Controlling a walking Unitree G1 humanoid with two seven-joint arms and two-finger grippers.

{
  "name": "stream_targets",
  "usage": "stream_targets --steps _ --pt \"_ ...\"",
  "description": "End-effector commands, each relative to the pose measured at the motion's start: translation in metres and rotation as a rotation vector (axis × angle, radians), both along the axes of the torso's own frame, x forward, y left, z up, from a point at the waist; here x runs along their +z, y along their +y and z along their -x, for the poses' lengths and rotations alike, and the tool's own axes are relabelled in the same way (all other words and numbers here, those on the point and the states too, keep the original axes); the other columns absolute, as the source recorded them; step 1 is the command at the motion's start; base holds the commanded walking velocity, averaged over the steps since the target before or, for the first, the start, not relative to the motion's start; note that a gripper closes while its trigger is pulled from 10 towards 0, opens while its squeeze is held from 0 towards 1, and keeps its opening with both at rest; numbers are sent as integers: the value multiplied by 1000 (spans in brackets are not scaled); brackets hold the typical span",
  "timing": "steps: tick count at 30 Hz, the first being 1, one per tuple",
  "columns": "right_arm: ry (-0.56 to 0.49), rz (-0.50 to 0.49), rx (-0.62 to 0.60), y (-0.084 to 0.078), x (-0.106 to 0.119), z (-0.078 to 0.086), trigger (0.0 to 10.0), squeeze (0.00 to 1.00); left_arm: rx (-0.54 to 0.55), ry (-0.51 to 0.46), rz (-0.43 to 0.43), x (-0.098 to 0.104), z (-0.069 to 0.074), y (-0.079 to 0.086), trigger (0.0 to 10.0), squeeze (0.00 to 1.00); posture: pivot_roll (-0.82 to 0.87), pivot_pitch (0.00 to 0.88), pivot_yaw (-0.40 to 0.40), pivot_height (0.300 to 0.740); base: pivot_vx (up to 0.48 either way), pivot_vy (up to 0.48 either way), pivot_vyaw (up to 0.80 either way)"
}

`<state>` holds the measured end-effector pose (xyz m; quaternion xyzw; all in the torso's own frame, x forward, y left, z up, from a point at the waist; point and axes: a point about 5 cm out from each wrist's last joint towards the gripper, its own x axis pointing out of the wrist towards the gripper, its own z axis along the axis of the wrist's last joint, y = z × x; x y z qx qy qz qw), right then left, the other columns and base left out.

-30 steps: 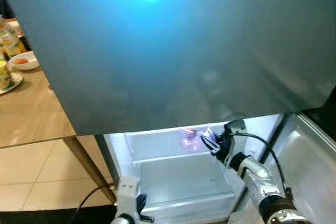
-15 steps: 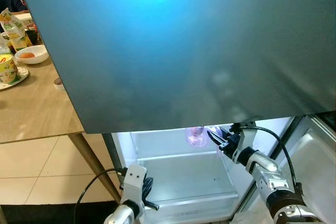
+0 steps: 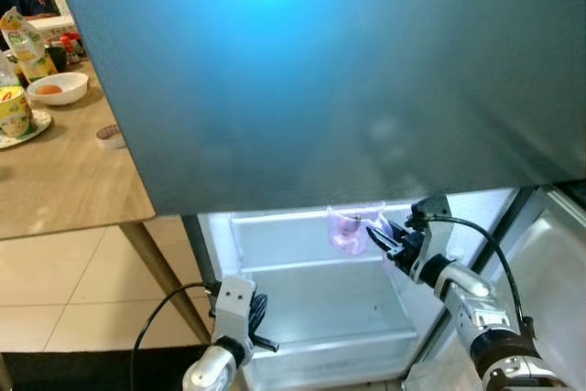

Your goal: Restocking fridge

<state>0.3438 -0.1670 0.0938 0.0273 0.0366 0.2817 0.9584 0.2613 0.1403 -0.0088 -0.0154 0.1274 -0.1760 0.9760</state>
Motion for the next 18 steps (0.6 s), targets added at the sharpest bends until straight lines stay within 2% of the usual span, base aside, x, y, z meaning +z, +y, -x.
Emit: stream_targets --steps 1,8,16,18 --pt "-7 -12 -4 -1 2 0 10000 0 0 15 19 -3 3 -6 10000 0 -88 0 11 625 0 0 0" --pt "-16 -8 -9 -2 4 -1 10000 0 -10 9 26 -2 2 -9 10000 0 -88 0 11 590 0 0 0" --pt "-37 -32 2 -2 8 -1 10000 0 -23 6 25 -2 2 -13 10000 0 -88 0 12 590 0 0 0" --pt "-52 -43 49 2 11 1 10000 0 -27 1 28 -1 2 -14 10000 0 -88 0 12 590 0 0 0"
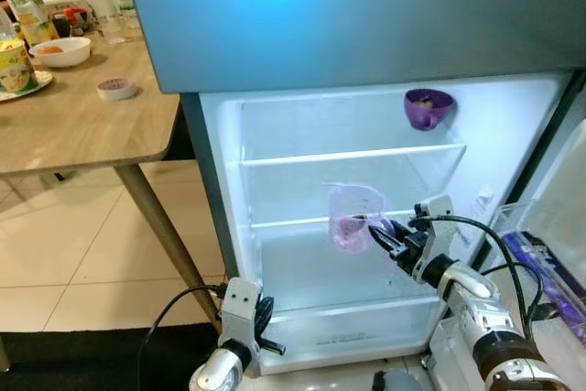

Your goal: Restocking fridge

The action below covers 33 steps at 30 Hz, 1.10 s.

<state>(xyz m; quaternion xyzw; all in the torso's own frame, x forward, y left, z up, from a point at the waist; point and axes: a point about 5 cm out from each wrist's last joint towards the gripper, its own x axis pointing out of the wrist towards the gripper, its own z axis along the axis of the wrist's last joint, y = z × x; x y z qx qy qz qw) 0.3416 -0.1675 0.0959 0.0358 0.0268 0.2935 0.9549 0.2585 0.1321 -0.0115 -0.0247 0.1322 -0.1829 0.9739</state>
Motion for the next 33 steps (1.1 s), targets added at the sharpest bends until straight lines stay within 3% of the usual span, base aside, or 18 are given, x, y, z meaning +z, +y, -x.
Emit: stream_targets --steps 1,7,12,21,23,30,31,33 --pt "-46 -23 49 5 10 -1 10000 0 -17 -17 13 2 -1 -7 10000 0 -88 0 12 590 0 0 0" --pt "-53 -8 62 11 12 -1 10000 0 -22 -43 25 7 -6 -11 10000 0 -88 0 12 590 0 0 0" --pt "-61 -52 51 12 17 -3 10000 0 -29 -81 40 15 -12 -15 10000 0 -87 0 11 565 0 0 0" --pt "-95 -101 66 -2 29 -2 10000 0 -46 -139 61 25 -18 -22 10000 0 -82 0 10 530 0 0 0" --pt "-111 -94 109 -10 35 1 10000 0 -44 -142 62 26 -19 -22 10000 0 -84 0 11 530 0 0 0" --pt "-143 -163 318 -10 50 18 10000 0 -46 -151 67 27 -20 -22 10000 0 -84 0 11 530 0 0 0" --pt "-153 -191 409 -10 55 28 10000 0 -42 -162 70 29 -22 -23 10000 0 -84 0 11 530 0 0 0" --pt "-153 -191 409 -10 55 28 10000 0 -42 -162 70 29 -22 -23 10000 0 -84 0 11 530 0 0 0"
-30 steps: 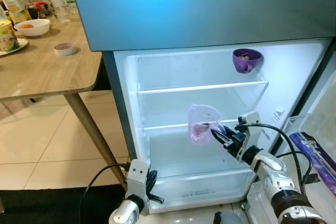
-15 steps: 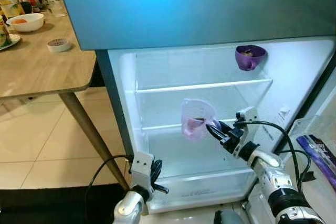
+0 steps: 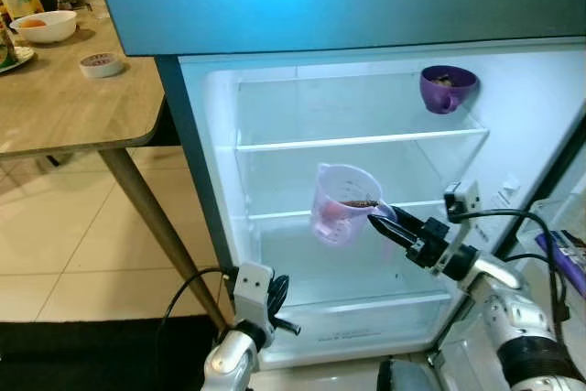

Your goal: Restocking fridge

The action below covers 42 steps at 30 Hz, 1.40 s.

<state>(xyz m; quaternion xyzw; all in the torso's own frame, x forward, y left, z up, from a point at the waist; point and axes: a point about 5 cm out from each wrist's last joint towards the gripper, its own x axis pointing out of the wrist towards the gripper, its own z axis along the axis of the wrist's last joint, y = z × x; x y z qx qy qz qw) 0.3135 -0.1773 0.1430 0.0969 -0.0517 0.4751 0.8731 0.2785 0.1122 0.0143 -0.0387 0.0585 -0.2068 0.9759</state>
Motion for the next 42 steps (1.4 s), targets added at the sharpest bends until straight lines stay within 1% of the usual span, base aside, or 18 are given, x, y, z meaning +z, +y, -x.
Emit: stream_targets --steps 1,4,5,8,10,12,17,21,23,25,27,29,30,38,39,40,41,42 --pt "-36 -19 40 -1 10 3 10000 0 -3 -29 12 5 -3 -4 10000 0 -87 0 7 530 0 0 0" --pt "-46 -28 43 -3 13 4 10000 0 -8 -45 18 8 -4 -5 10000 0 -87 0 7 530 0 0 0" --pt "-81 -47 -3 -8 26 -1 10000 0 -43 -103 31 18 -8 -13 10000 0 -88 0 8 530 0 0 0" --pt "-122 -74 -65 -13 43 -8 10000 0 -87 -177 62 32 -14 -23 10000 0 -87 0 9 530 0 0 0" --pt "-133 -77 -75 -14 47 -10 10000 0 -96 -194 67 35 -15 -25 10000 0 -87 0 9 530 0 0 0" --pt "-173 -74 -75 -13 60 -8 10000 0 -152 -264 66 47 -18 -36 10000 0 -87 0 9 530 0 0 0" --pt "-196 -65 -108 -15 70 -10 10000 0 -180 -309 81 56 -19 -44 10000 0 -87 0 9 530 0 0 0" --pt "-200 -54 -199 -19 81 -19 10000 0 -185 -355 97 66 -21 -48 10000 0 -87 0 9 530 0 0 0" --pt "-193 -56 -218 -19 84 -21 10000 0 -182 -366 103 69 -22 -47 10000 0 -87 0 9 530 0 0 0" --pt "-196 -39 -247 -16 86 -24 10000 0 -172 -384 122 74 -24 -46 10000 0 -86 0 13 530 0 0 0" --pt "-189 -17 -315 -14 88 -31 10000 0 -161 -400 140 79 -26 -45 10000 0 -86 0 13 530 0 0 0" --pt "-185 -14 -334 -10 90 -34 10000 0 -157 -410 146 82 -27 -44 10000 0 -86 0 13 530 0 0 0" --pt "-184 -10 -346 -5 92 -36 10000 0 -155 -412 148 83 -28 -44 10000 0 -86 0 13 530 0 0 0" --pt "-157 -11 -360 9 90 -41 10000 0 -145 -409 153 84 -28 -44 10000 0 -86 0 13 530 0 0 0" --pt "-143 -7 -371 13 88 -42 10000 0 -143 -409 155 84 -28 -44 10000 0 -84 0 12 530 0 0 0" --pt "-143 -7 -371 13 88 -42 10000 0 -143 -409 155 84 -28 -44 10000 0 -84 0 12 530 0 0 0" --pt "-129 -7 -378 18 87 -44 10000 0 -140 -407 156 84 -28 -44 10000 0 -84 0 12 530 0 0 0" --pt "-129 -7 -378 18 87 -44 10000 0 -140 -407 156 84 -28 -44 10000 0 -84 0 12 530 0 0 0"
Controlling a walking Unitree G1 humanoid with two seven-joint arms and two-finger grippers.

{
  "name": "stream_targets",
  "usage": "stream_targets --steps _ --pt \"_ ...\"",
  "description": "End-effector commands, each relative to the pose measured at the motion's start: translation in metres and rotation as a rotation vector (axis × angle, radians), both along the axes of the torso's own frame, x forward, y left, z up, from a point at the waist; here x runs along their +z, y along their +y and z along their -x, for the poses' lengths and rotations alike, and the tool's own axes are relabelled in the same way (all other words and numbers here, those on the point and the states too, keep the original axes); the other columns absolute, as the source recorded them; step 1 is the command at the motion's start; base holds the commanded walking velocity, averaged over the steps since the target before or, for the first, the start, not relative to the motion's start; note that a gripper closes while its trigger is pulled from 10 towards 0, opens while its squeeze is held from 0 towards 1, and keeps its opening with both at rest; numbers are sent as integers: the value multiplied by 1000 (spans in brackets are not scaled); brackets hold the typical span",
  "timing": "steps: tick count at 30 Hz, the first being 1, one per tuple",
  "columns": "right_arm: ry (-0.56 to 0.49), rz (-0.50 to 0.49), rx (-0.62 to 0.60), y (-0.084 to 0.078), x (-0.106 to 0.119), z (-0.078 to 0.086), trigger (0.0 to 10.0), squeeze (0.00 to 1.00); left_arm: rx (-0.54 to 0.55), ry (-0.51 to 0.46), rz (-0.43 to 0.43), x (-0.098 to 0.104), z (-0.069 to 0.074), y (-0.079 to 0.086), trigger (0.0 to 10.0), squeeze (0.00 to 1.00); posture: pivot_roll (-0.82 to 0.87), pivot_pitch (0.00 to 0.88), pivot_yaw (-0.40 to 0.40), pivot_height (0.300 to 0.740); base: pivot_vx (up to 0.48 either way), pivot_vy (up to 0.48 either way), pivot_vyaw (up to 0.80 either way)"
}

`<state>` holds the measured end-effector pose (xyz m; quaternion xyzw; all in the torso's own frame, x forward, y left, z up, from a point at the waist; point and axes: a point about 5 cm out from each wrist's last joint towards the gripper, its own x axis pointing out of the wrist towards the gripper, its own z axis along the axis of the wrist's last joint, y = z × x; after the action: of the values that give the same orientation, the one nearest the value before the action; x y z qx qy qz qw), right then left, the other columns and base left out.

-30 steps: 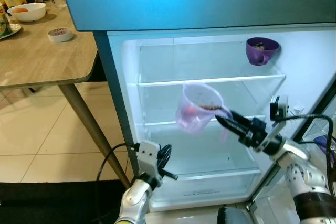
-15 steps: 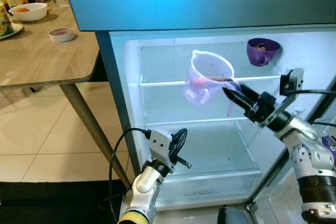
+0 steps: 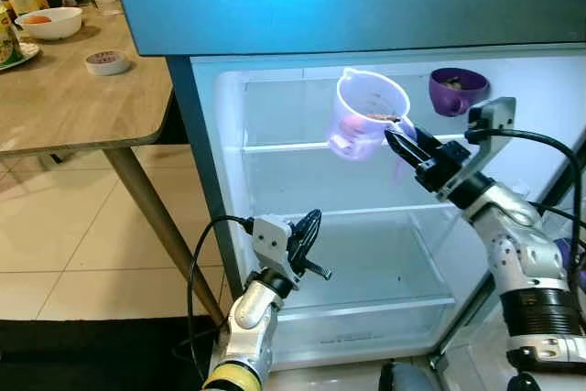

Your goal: Restocking fridge

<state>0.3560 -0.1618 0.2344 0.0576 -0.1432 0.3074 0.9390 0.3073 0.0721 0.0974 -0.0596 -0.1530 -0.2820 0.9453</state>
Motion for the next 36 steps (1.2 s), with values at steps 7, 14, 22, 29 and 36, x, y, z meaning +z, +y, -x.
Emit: stream_targets --steps 7,14,22,29,36 --pt "36 2 -61 21 1 -11 10000 0 7 11 18 1 0 -2 10000 0 -84 0 12 530 0 0 0" --pt "53 42 -194 21 12 -23 10000 0 10 15 20 1 0 -2 10000 0 -82 0 12 530 0 0 0" --pt "75 73 -341 13 20 -31 10000 0 5 18 20 1 1 -4 10000 0 -82 0 12 530 0 0 0" --pt "97 91 -400 12 22 -41 10000 0 7 4 29 5 0 -5 10000 0 -84 0 10 530 0 0 0" --pt "110 93 -407 16 24 -48 10000 0 23 -31 49 14 -3 -3 10000 0 -84 0 10 530 0 0 0"
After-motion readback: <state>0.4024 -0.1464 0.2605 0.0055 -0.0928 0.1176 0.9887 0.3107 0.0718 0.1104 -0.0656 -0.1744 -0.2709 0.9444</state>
